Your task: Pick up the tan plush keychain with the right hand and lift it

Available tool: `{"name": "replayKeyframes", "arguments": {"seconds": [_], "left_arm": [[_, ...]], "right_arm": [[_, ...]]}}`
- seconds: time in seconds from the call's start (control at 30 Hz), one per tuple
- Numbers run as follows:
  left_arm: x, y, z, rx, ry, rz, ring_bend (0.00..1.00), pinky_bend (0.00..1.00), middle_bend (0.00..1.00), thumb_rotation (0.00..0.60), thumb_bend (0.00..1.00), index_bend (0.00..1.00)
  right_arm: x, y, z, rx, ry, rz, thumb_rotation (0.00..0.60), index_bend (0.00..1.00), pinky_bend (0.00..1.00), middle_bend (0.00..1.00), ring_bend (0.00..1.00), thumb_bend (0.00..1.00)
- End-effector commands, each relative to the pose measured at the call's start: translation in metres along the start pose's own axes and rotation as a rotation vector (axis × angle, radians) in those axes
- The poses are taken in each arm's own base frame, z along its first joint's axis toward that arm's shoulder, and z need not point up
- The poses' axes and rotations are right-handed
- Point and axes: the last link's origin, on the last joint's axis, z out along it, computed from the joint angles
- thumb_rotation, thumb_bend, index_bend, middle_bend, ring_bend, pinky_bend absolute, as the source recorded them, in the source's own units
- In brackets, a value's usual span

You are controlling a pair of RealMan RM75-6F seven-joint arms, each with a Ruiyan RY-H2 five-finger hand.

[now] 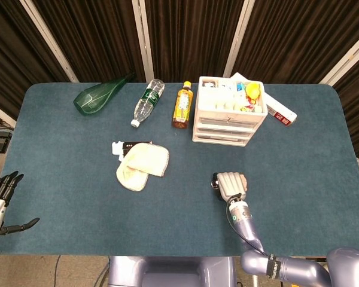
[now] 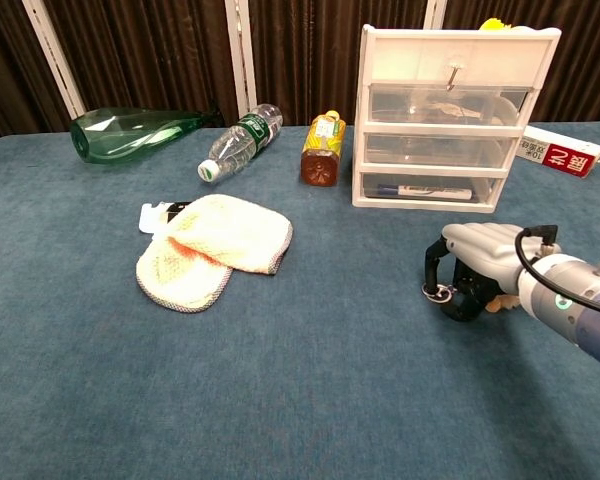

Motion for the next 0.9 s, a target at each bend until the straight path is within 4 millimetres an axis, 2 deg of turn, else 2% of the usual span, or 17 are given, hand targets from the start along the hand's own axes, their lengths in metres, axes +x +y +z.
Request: {"name": "replayKeyframes", "arguments": {"seconds": [0.03,0.9], "left_arm": [[0.0001,0.0000,0.0002,0.001,0.000,0.000,0.00,0.00,0.00,0.472,0.06,0.00],[-0.0002,0.0007,0.0012,0.003,-0.001,-0.006,0.00,0.00,0.00,0.474,0.06,0.00]], "right_arm": [[-0.0011,-0.0007,0.0007,-0.001,-0.003,0.001,0.600,0.48,1.00,1.00,1.00,0.33],[-0.0047,-0.0036,0.0006,0.001,-0.005,0.001,0.600,0.55,1.00,1.00,1.00,0.41]]}}
